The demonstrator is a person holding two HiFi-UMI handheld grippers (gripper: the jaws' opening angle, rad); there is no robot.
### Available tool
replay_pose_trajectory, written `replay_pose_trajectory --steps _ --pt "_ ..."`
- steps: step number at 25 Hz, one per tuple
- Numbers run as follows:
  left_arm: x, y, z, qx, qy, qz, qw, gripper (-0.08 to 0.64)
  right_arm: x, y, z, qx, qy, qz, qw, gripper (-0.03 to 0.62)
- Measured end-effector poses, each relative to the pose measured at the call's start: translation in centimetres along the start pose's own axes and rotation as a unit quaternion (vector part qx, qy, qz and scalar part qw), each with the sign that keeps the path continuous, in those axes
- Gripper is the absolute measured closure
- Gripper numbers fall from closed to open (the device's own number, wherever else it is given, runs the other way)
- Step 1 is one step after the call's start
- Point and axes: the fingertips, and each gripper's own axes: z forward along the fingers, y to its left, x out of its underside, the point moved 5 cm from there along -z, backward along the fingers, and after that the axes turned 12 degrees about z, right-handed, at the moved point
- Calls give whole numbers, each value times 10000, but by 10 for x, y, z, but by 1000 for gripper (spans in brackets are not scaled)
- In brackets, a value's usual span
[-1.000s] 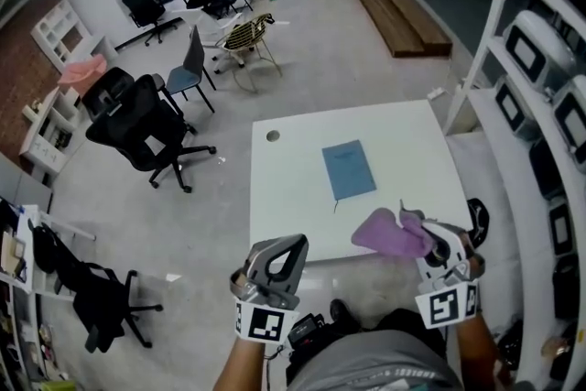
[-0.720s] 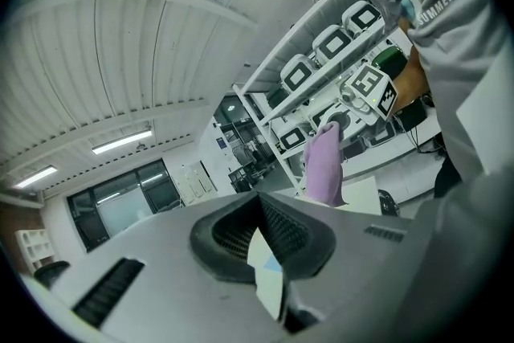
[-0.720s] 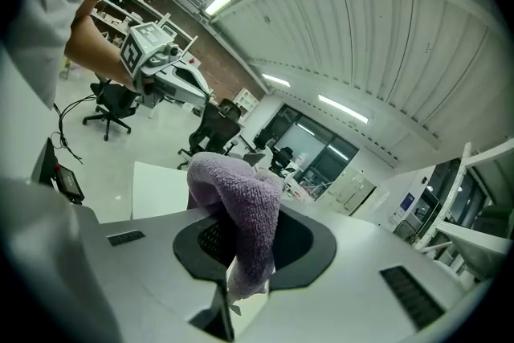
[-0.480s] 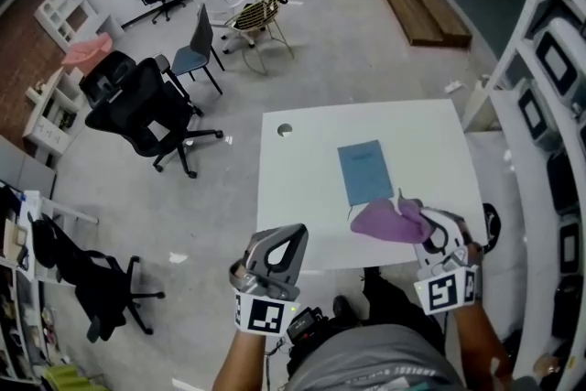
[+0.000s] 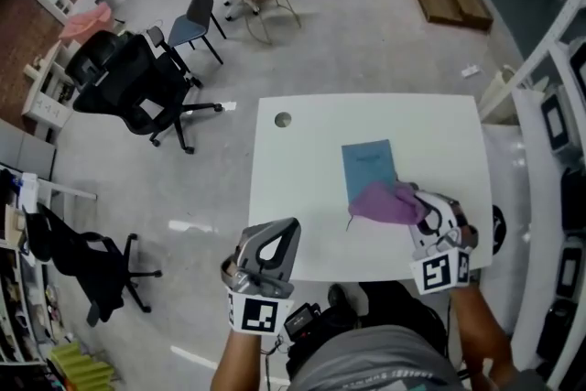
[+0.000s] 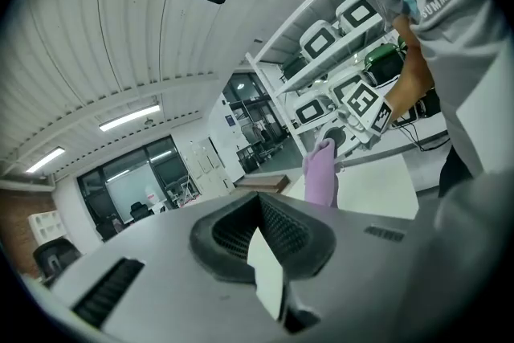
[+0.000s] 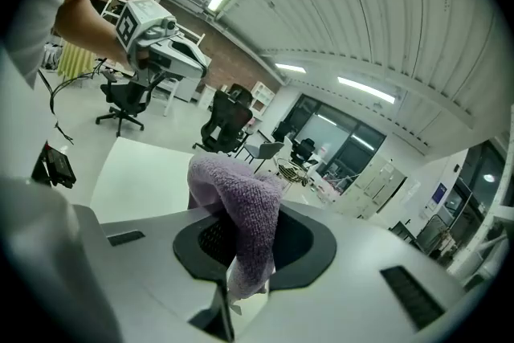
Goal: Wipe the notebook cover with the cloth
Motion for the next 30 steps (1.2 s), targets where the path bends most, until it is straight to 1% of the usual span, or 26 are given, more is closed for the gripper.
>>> replay_pose_trajectory --steps 4,9,15,19,22,24,30 --pt "21 -5 29 28 267 -89 9996 558 29 -11 54 -156 113 -48 9998 509" --pt "45 -9 59 88 480 -248 9985 558 54 -14 120 -354 272 -88 9990 509" --pt "74 -18 85 88 734 -480 9961 558 81 -9 192 -601 386 -54 9974 509" --pt "94 -25 93 111 895 -662 9937 558 92 6 230 -807 509 -227 9952 509" --pt "107 -29 98 148 969 -717 9926 558 95 17 247 -928 517 -359 9937 509" --pt "112 -30 102 165 995 -747 9921 558 100 17 250 -953 553 -383 9932 509" --pt "117 -31 112 210 967 -856 9914 558 132 -18 230 -613 895 -365 9934 509"
